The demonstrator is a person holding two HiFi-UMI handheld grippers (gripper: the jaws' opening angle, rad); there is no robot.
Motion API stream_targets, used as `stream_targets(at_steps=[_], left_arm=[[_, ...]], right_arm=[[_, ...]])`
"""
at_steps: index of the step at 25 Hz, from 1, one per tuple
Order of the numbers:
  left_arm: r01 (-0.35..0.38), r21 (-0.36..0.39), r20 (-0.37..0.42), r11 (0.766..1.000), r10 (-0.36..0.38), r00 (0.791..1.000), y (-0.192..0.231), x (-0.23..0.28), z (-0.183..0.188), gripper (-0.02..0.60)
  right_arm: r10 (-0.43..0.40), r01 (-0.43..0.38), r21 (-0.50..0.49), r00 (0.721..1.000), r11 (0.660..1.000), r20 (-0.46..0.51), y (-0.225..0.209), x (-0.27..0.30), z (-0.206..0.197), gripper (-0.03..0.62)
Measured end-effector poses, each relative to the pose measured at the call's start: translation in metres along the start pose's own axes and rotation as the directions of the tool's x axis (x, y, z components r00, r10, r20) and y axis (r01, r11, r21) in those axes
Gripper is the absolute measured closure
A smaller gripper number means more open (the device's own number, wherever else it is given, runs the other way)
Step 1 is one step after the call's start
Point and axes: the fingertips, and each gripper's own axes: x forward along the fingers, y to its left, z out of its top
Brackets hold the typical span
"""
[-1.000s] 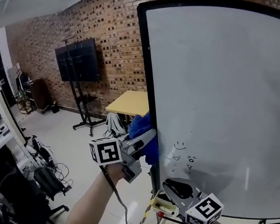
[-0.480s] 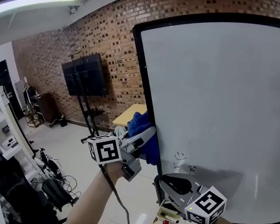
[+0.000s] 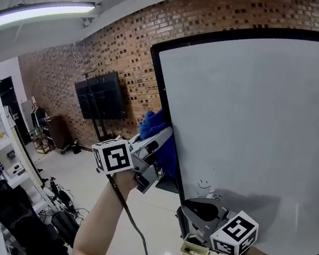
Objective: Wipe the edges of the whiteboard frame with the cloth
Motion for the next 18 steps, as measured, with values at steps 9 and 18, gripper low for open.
stream_targets(at_steps=[9,18], left_arm=[[-0.015,0.055,0.009,0.998,0.015,1.0,-0.01,0.015,0.044,0.423],[-0.036,0.119,0.07,0.992,0.027,0.997,-0.019,0.024,0.112,0.433]], right_arm=[[-0.038,0.038,0.001,0.998,0.999,0.056,-0.007,-0.001,0.035,0.566],[-0.046,0.046,0.005,0.998,0.999,0.047,-0.007,-0.004,0.031,0.566]])
